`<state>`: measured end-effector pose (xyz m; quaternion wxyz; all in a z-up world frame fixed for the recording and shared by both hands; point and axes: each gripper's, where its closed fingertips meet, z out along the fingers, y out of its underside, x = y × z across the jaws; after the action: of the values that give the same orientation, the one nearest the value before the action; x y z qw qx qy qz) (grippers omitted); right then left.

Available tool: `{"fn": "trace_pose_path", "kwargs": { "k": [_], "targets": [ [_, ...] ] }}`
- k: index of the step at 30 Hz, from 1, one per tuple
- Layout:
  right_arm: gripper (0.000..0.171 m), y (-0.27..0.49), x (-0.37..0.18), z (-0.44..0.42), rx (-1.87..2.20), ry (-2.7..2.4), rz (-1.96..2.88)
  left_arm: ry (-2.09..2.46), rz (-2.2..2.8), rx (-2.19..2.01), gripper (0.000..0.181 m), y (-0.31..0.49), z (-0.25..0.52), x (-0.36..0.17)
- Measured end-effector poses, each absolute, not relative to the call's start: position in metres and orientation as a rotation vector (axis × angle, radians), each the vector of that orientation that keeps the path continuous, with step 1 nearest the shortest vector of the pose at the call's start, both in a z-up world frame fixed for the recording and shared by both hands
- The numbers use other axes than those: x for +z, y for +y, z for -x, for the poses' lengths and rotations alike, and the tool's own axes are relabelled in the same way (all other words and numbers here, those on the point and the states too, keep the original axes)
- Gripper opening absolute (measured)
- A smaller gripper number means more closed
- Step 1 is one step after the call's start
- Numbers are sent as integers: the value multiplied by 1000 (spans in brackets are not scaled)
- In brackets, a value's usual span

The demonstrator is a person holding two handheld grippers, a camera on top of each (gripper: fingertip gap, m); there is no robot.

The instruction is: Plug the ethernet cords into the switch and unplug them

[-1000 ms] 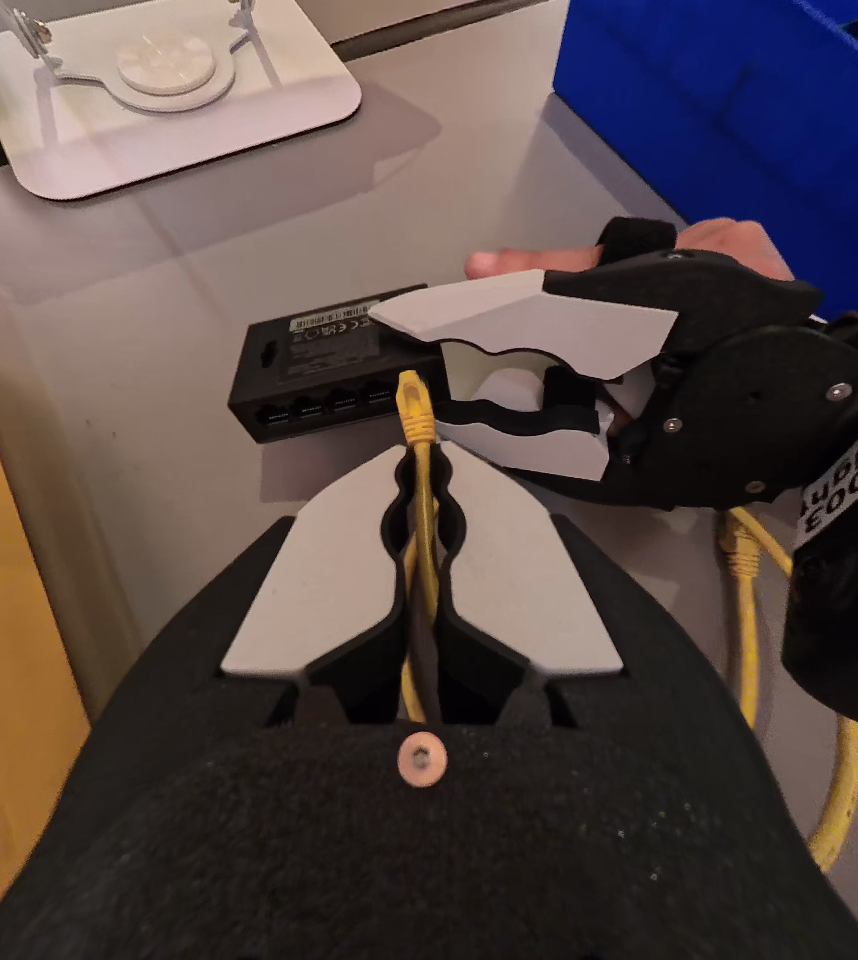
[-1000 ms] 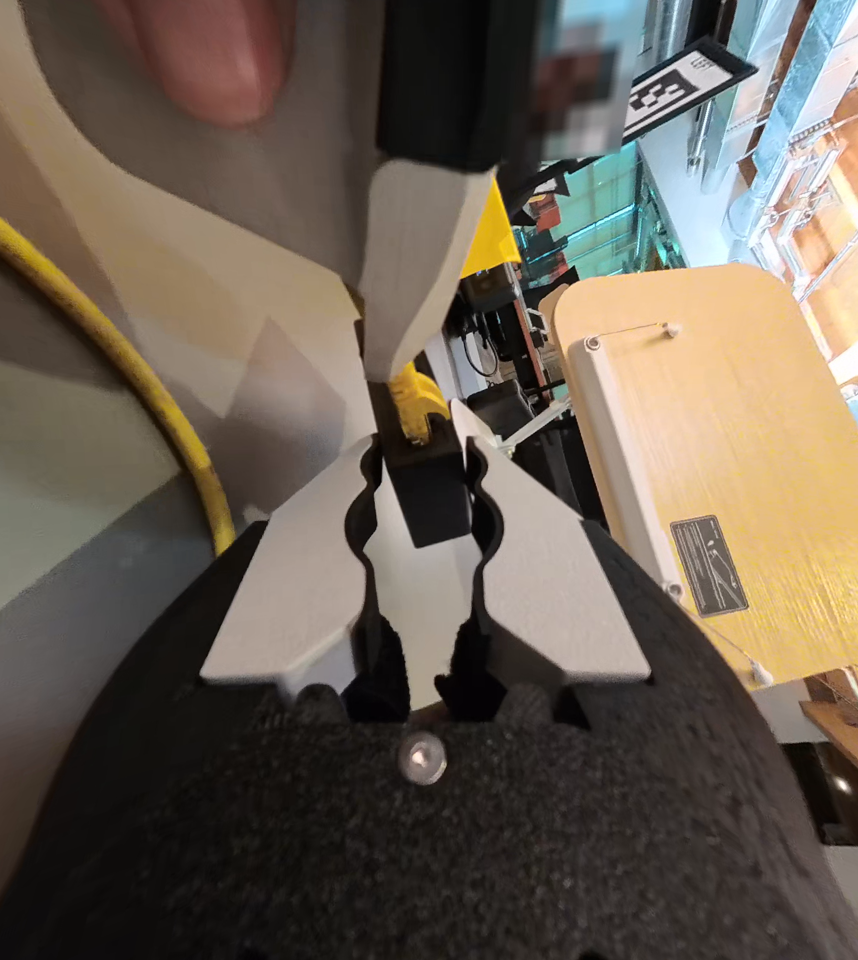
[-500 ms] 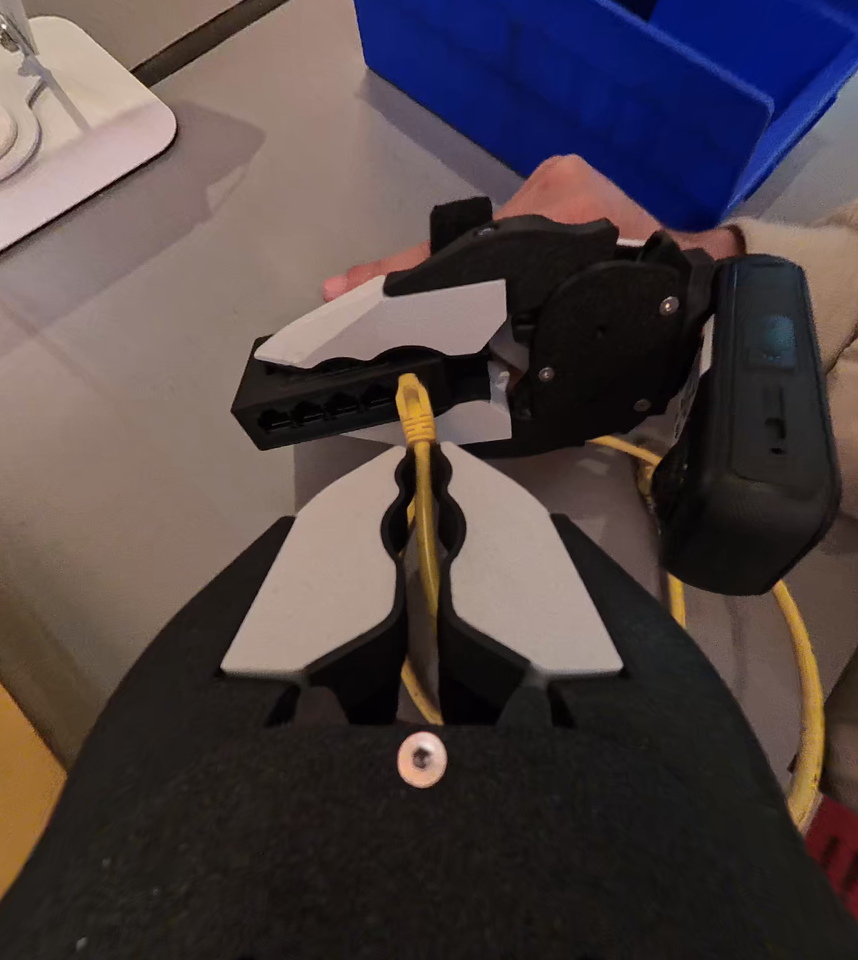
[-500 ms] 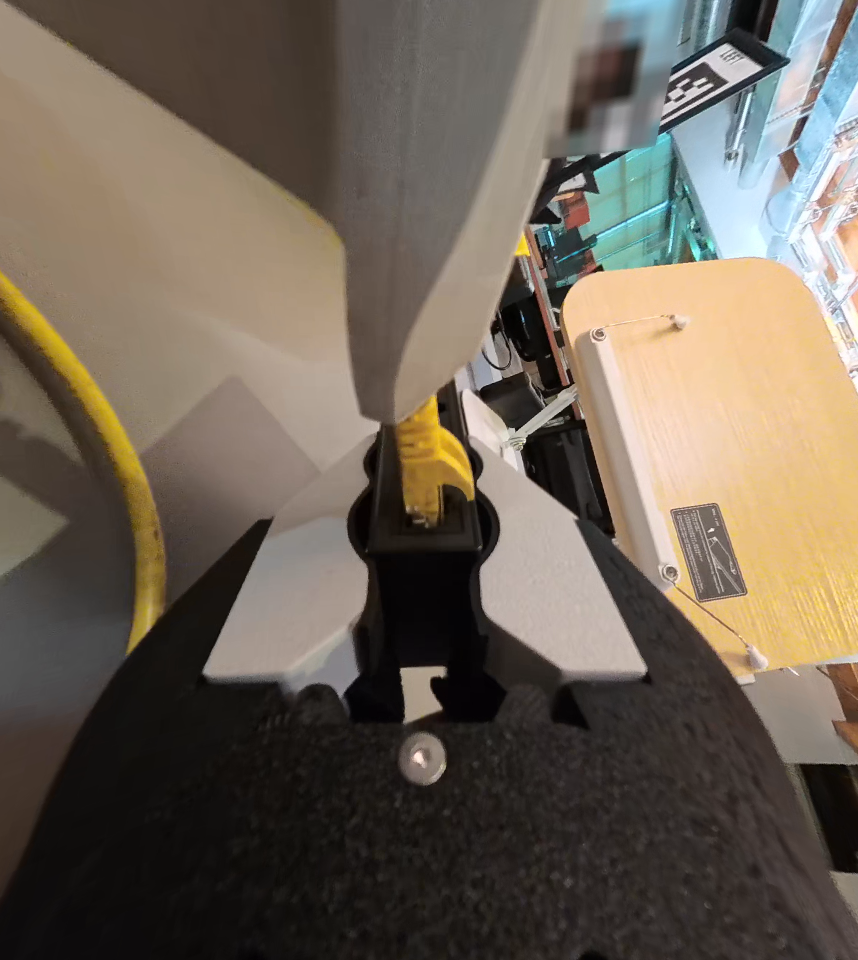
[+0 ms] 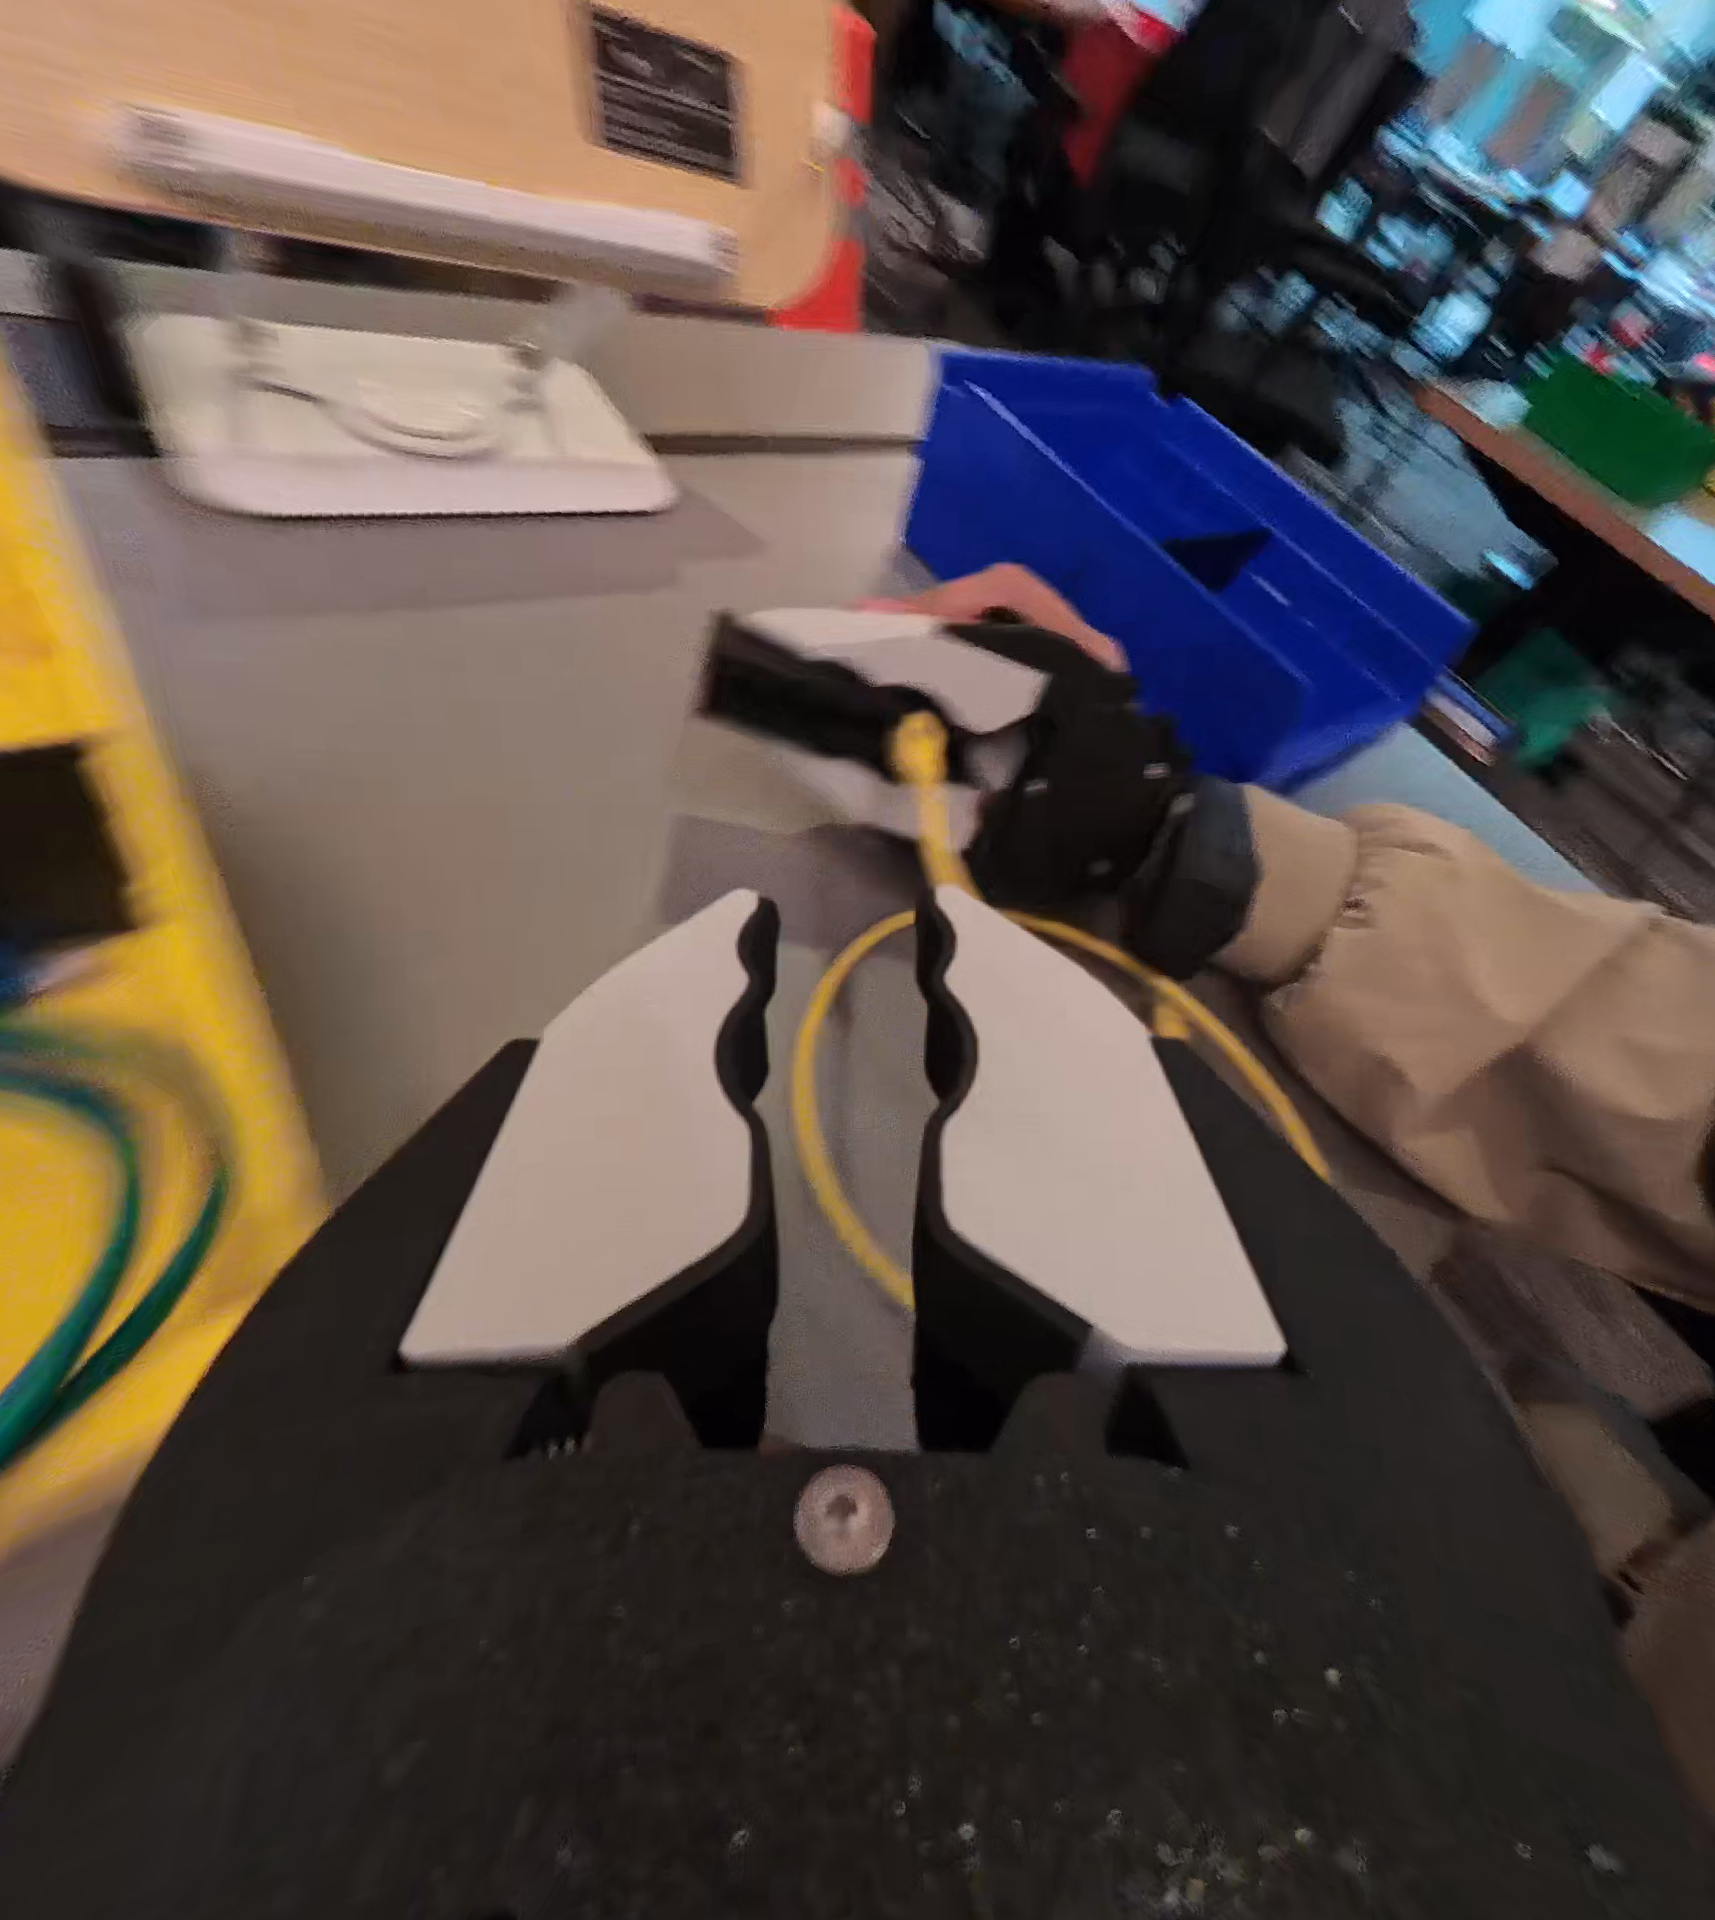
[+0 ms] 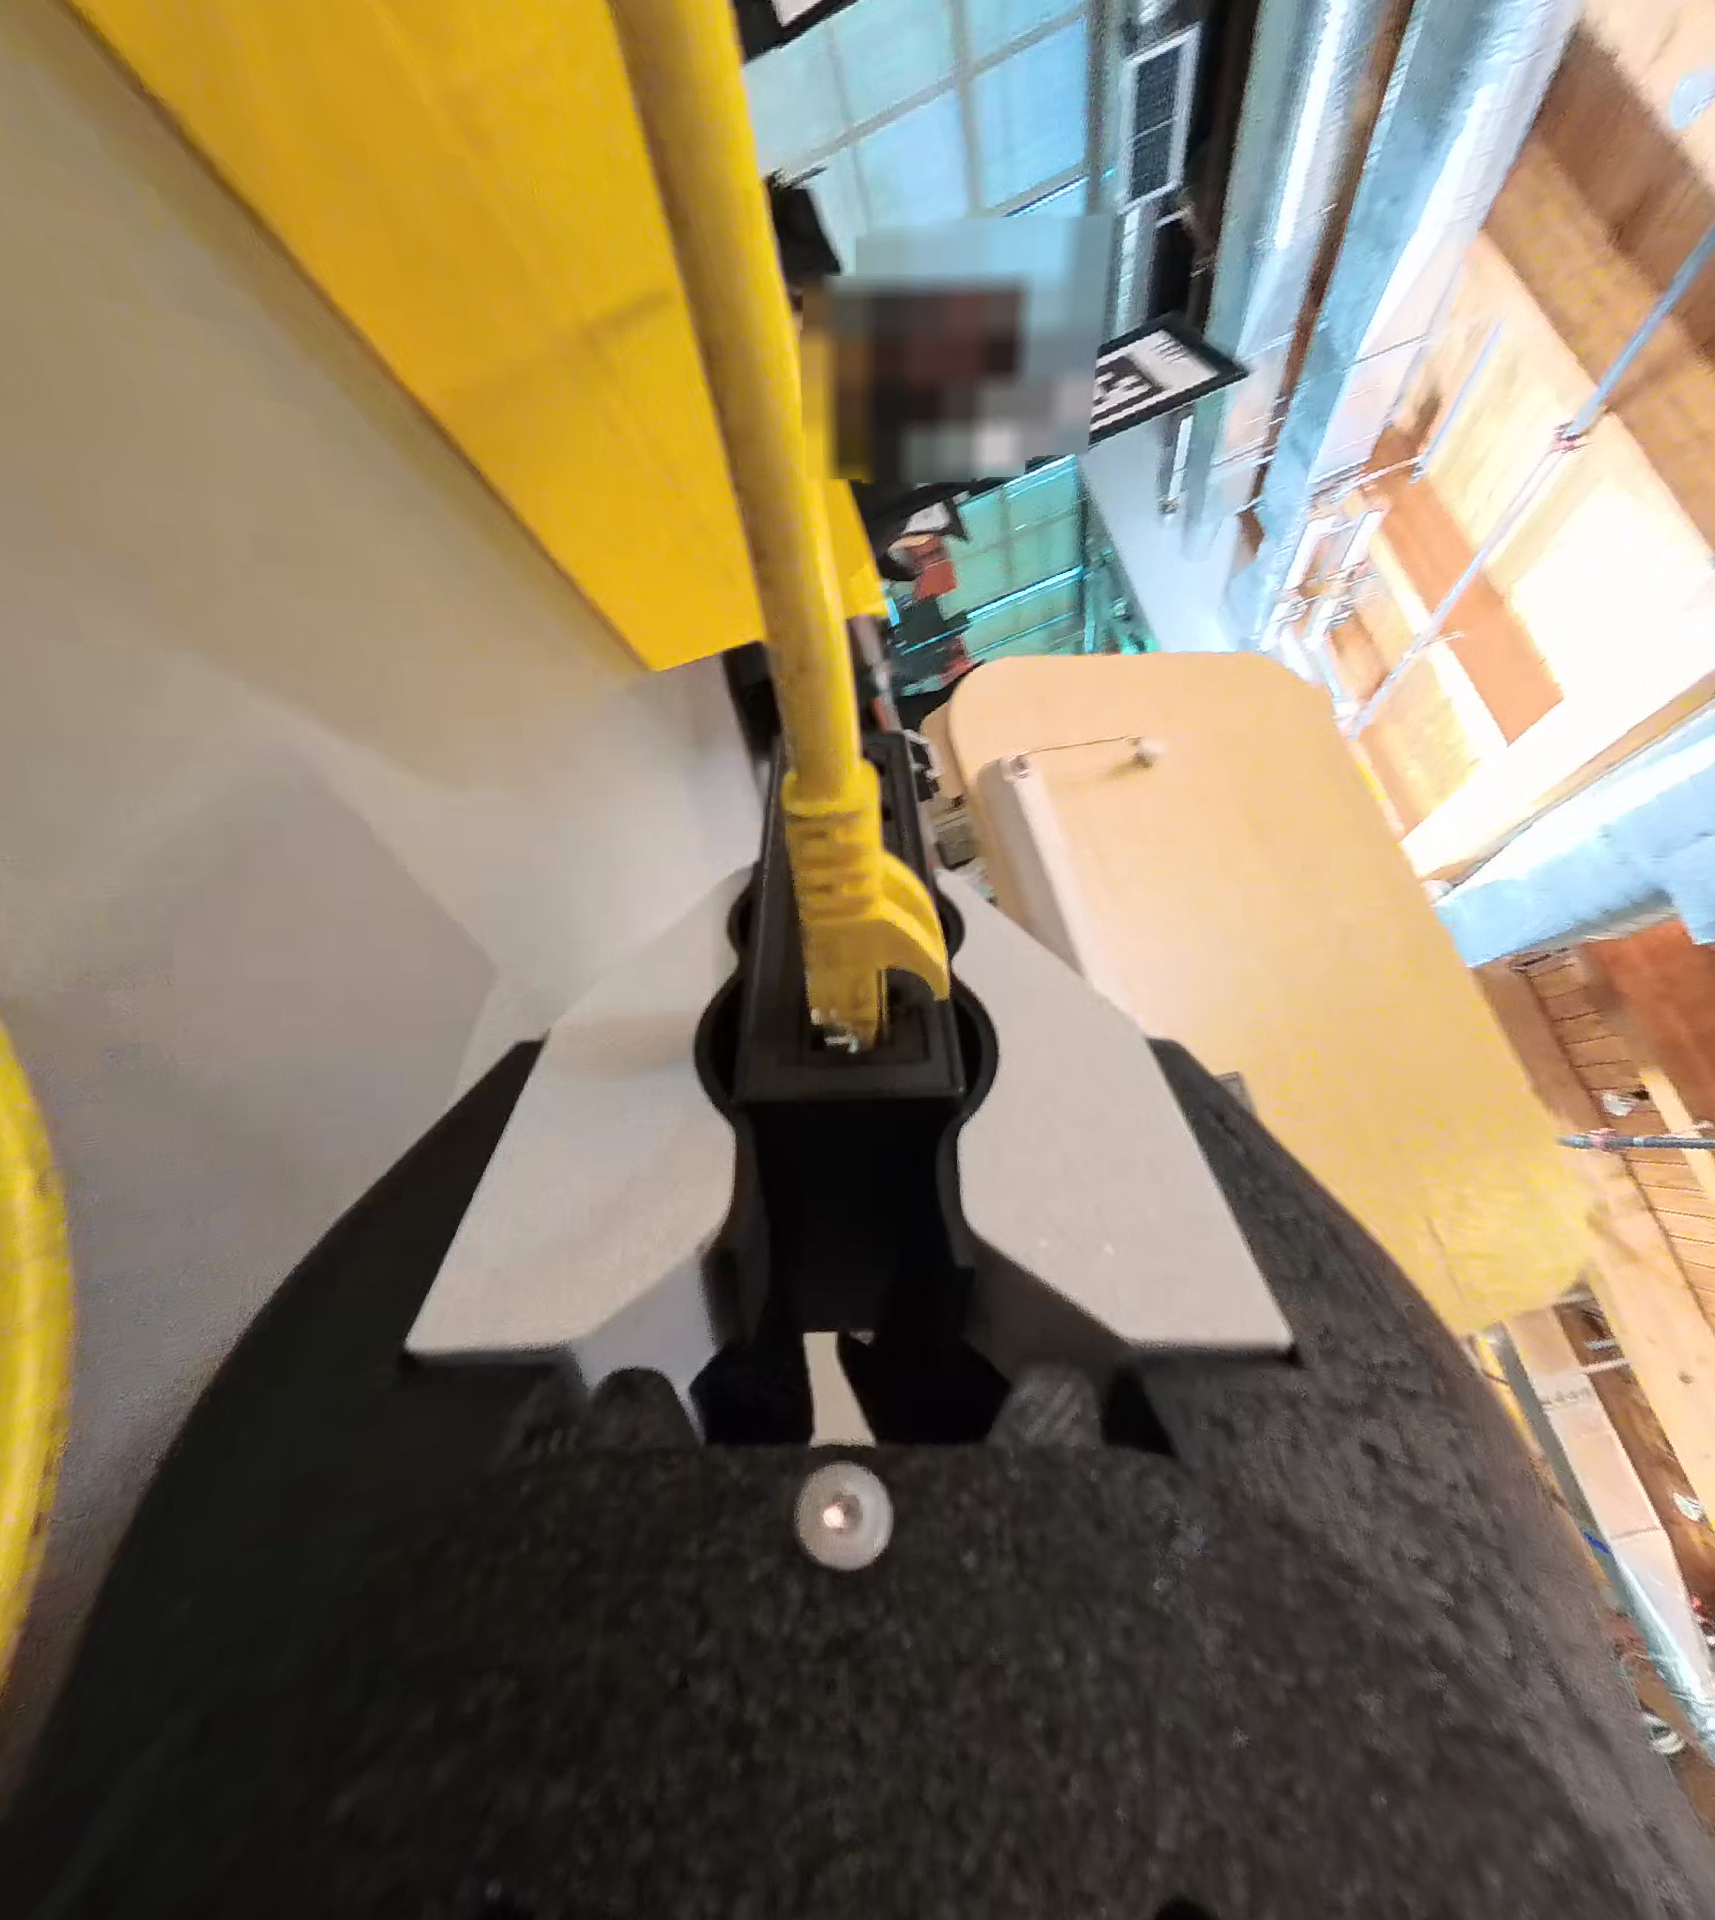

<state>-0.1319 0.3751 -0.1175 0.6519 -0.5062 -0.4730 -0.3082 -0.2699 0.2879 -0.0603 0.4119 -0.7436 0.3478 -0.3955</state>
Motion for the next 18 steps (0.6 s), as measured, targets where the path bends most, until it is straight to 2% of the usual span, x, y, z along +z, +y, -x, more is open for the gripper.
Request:
{"fn": "trace_pose_path", "kwargs": {
  "k": [1, 5, 7, 14, 18],
  "targets": [
    [29, 373, -111, 133, -707, -1053, 1118, 770, 1887, -922, 25, 295, 302, -68],
    [27, 361, -102, 148, -683, -1057, 1048, 341, 2004, -668, 27, 323, 425, -122],
    [27, 359, -100, 150, -655, -1044, 1059, 220, 2065, -624, 40, 337, 454, -135],
    [27, 365, -103, 130, -651, -998, 1143, 101, 2041, -713, 44, 374, 460, -108],
    [27, 365, -104, 126, -641, -988, 1163, 24, 2124, -665, 42, 386, 468, -125]
  ]
}}
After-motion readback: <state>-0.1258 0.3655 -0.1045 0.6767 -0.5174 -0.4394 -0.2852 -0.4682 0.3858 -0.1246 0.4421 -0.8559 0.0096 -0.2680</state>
